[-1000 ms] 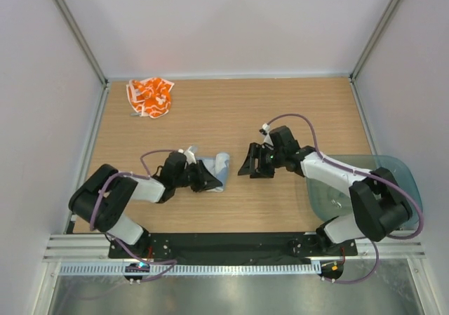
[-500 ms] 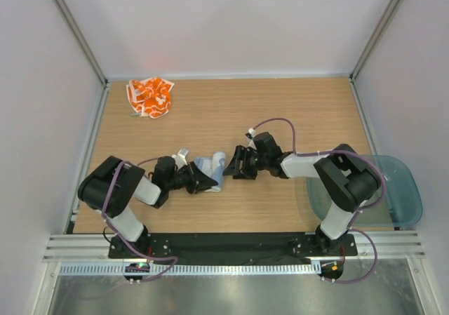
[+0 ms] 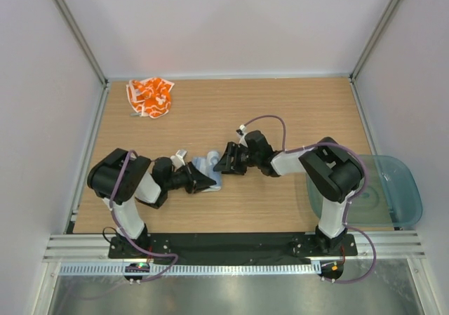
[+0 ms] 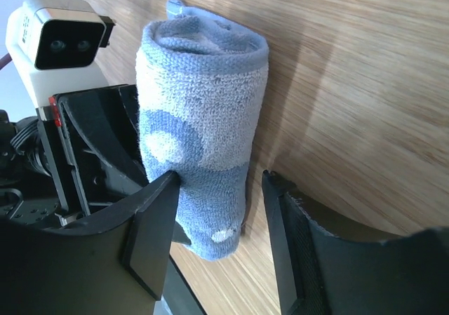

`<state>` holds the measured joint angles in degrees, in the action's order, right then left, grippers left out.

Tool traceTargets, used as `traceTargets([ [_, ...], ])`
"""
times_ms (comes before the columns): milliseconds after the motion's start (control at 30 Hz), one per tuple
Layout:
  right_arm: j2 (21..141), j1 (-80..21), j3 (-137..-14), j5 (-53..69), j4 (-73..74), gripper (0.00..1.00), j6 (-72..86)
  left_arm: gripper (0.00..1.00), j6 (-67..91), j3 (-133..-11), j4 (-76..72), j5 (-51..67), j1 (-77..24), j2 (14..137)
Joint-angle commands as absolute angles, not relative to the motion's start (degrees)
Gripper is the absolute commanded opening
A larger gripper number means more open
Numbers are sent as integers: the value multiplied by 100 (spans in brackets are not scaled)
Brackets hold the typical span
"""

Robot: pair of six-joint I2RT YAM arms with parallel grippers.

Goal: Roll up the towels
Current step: Roll the towel

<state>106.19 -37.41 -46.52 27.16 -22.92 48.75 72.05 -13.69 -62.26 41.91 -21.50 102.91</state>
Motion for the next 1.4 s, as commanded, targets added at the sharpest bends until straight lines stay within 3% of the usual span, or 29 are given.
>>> traceTargets([
  [0, 10810, -3858, -4737, 2654, -2724, 58, 4948, 0, 7163, -1309, -6337, 4333, -2136, 10476],
  [67, 10889, -3919, -4720, 2689, -2943, 56, 5053, 0, 7172, -1336, -6363, 4368, -2136, 10573],
  [133, 10925, -3964, -4720, 2681, -3014, 46, 5106, 0, 7189, -1371, -6416, 4429, -2136, 10617],
  [167, 10925, -3981, -4702, 2663, -3076, 36, 5141, 0, 7189, -1380, -6433, 4464, -2127, 10652],
  [233, 10907, -3990, -4658, 2663, -3129, 29, 5177, 0, 7216, -1389, -6425, 4465, -2127, 10652],
  [267, 10855, -3990, -4641, 2646, -3120, 20, 5168, 0, 7216, -1389, -6434, 4474, -2127, 10670],
  [367, 10723, -3990, -4623, 2479, -2710, 10, 5072, 0, 7146, -1398, -6294, 4430, -2127, 10679],
  [500, 10310, -3982, -4623, 2022, -1839, 8, 4790, 7, 6970, -1406, -5872, 4342, -2127, 10521],
  [567, 10178, -3981, -4658, 1732, -1235, 8, 4703, 16, 6752, -1459, -5530, 4254, -2127, 10337],
  [900, 9756, -3990, -4702, 976, 324, 5, 4597, 38, 4765, -2697, -917, 2796, -2408, 8395],
  [1033, 9712, -4008, -4816, 844, 755, 5, 4649, 40, 4289, -3005, 217, 1927, -2715, 7797],
  [1367, 9808, -4131, -5379, 642, 1617, 4, 4597, 40, 3903, -4060, 1625, -1352, -5061, 7014],
])
